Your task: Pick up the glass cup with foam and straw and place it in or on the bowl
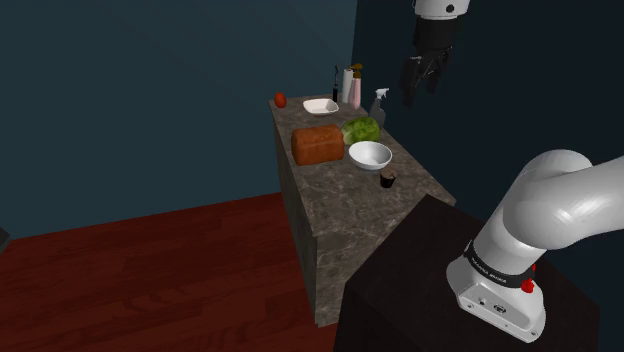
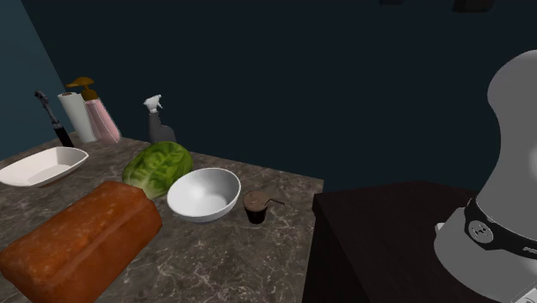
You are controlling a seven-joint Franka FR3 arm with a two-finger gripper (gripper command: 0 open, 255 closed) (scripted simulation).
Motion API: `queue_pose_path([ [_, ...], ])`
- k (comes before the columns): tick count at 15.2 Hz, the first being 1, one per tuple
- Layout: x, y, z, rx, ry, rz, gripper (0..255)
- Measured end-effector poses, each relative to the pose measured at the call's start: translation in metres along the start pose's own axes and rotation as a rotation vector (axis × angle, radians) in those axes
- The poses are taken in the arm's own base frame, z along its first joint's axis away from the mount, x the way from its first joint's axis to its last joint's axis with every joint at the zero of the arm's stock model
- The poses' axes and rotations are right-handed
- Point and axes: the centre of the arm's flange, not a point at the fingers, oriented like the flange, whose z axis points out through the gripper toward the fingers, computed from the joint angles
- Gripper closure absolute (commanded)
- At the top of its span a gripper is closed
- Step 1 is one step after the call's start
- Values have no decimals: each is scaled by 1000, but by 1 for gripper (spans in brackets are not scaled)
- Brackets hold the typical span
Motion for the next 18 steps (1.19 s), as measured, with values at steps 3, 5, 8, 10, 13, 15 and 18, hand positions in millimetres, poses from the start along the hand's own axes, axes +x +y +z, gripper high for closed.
queue_pose_path([
  [3,5,7,15,1,2,6,0],
  [5,12,16,35,3,5,16,0],
  [8,19,31,72,5,11,31,0],
  [10,27,39,93,7,16,42,0],
  [13,37,58,127,10,22,57,0],
  [15,44,68,153,12,26,67,0],
  [18,53,84,185,14,33,83,0],
])
